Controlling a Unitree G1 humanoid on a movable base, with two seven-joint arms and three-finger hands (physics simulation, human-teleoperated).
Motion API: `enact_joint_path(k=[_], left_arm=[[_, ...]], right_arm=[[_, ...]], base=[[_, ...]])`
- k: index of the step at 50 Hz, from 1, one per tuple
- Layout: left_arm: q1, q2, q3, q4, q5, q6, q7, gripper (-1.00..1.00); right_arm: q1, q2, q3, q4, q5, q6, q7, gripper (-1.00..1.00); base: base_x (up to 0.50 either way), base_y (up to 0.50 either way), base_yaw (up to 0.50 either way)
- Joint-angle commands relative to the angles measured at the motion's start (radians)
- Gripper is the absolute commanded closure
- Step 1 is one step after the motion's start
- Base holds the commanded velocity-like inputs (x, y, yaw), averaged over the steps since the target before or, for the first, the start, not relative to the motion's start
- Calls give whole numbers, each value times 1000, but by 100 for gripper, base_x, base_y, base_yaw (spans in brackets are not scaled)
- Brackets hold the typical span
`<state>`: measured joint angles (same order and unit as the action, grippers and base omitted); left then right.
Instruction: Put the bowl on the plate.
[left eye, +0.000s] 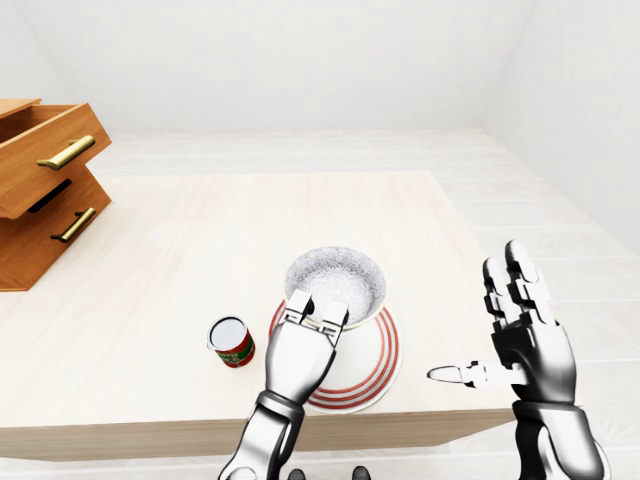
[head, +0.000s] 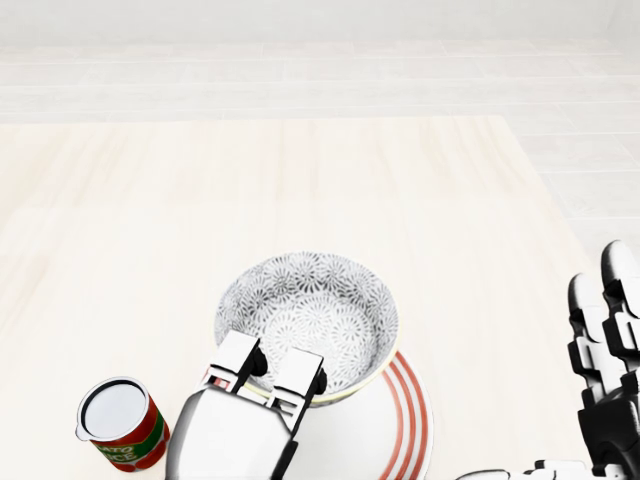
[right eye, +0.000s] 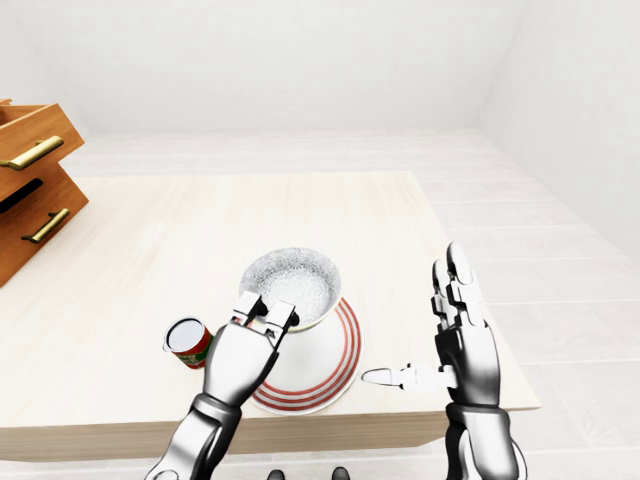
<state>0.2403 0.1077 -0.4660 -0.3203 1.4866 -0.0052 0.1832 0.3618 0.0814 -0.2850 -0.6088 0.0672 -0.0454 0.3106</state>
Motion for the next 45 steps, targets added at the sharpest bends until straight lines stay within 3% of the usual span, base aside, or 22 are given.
enact_joint_path(k=[1, 10, 18, 45], left_arm=[[-38, -20, 29, 55, 49, -5, 36, 100], [-36, -23, 37, 100, 55, -15, 71, 100], [-26, -23, 30, 125, 74, -14, 112, 100], [-25, -15, 25, 229, 82, -14, 207, 100]], right_arm=[[-4, 0, -10, -9, 4, 9, 3, -100], [-3, 4, -9, -23, 1, 18, 5, -100], [-3, 9, 5, 9, -15, -10, 3, -100], [-16, -7, 15, 28, -10, -4, -17, -100]], base=[[0, 0, 0], [0, 0, 0], [0, 0, 0], [0, 0, 0]])
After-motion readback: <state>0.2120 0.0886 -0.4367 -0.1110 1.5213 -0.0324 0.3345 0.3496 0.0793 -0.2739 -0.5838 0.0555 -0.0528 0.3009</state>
